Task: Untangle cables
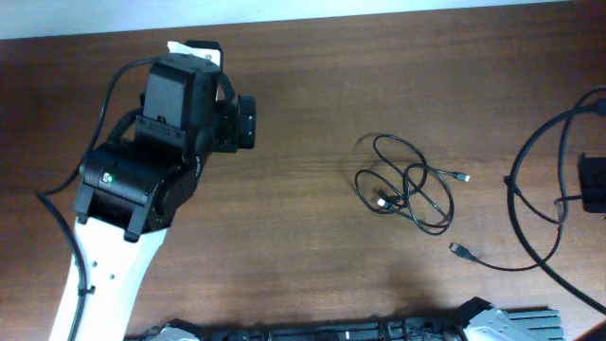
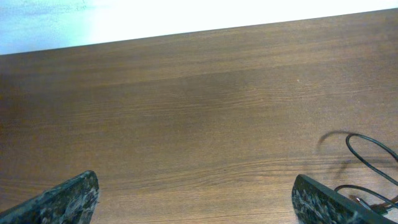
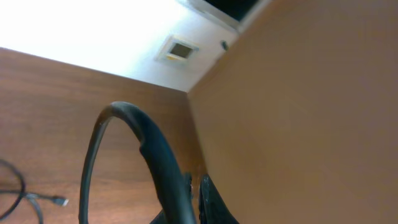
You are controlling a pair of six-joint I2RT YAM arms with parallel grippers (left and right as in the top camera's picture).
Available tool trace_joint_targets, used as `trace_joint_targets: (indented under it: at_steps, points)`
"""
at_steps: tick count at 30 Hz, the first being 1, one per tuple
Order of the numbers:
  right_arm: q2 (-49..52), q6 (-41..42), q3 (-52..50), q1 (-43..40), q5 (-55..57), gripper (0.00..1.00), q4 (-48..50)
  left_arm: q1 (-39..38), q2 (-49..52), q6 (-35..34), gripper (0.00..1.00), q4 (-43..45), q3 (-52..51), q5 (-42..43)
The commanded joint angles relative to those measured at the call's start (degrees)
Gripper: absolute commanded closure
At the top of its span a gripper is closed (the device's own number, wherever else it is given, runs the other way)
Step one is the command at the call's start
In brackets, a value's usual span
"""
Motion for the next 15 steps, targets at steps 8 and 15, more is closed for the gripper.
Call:
trace_joint_targets:
  at_steps: [8, 15]
  points:
    - [-0.11, 10.32, 0.33, 0.2, 16.22, 0.96, -0.94, 0.22, -0.11, -0.74, 0.01, 0.11, 0.66, -0.17]
    - [-0.09, 20.76, 0.33, 0.2, 17.18, 0.96, -0.22, 0.22, -0.11, -0.74, 0.01, 0.11, 0.66, -0.17]
